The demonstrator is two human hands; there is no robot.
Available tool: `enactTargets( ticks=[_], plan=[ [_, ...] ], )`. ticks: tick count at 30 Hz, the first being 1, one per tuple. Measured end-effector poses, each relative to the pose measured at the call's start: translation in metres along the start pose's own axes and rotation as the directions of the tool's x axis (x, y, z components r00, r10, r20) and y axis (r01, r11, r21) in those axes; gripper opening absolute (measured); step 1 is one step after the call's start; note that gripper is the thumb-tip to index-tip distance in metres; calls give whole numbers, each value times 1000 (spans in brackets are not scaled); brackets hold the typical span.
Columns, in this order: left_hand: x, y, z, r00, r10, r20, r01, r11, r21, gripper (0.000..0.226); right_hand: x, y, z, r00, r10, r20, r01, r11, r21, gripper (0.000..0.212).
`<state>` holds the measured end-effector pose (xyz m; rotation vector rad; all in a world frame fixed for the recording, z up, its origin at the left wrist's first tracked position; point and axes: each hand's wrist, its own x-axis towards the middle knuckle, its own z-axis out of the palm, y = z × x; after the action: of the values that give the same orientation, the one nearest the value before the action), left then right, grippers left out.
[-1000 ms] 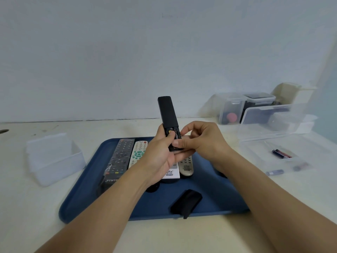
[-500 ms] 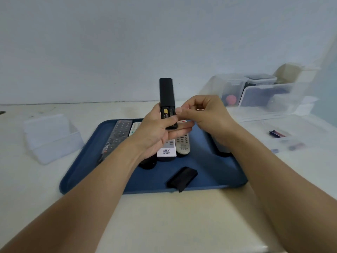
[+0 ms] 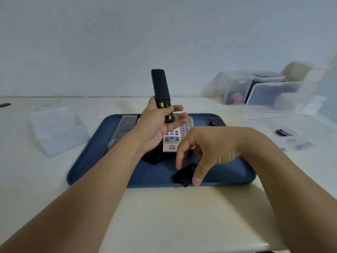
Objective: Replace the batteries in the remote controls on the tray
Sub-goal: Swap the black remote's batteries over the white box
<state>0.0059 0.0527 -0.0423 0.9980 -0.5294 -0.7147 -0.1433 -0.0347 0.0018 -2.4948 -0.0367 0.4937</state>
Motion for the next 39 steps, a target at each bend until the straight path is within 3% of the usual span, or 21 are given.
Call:
enactTargets(
  ticks=[3,5,7,10,13,16,19,27,33,37,39],
  plan=[
    [2,-2,1,997,-35,-65,37,999,15,14,4,6,0,1000,11,-22,-10,1000,15,37],
    [4,-3,0,991,-93,-96,91,995,-31,33,3,13,-3,995,-34,-90,39,997,59,35],
    [6,-4,0,986,-140,-93,128,984,-121,44,0,21,-9,964,-93,-249,151,963,225,32],
    [2,-6,4,982,-177,-62,163,968,-191,43,4,31,-15,838,-46,-544,328,838,435,24],
    [-2,-11,10,986,-167,-5,163,970,-180,42,20,37,-12,687,166,-708,344,784,517,21],
    [-5,-15,15,994,-110,-6,107,975,-197,27,30,33,-4,598,329,-731,333,728,600,19],
    [-2,-13,15,997,-79,-23,73,979,-190,24,38,31,1,538,341,-771,287,786,548,19],
    [-3,-11,16,996,-82,19,84,979,-187,36,41,35,1,523,293,-801,270,834,482,36],
    [-6,-14,17,998,-60,30,65,981,-183,36,41,33,3,489,246,-837,272,869,414,19],
    [-7,-11,19,996,-73,47,83,958,-276,37,43,30,5,445,182,-877,249,916,316,18],
    [-9,-9,17,996,-38,74,55,969,-243,36,43,30,5,442,168,-881,261,916,305,20]
  ],
)
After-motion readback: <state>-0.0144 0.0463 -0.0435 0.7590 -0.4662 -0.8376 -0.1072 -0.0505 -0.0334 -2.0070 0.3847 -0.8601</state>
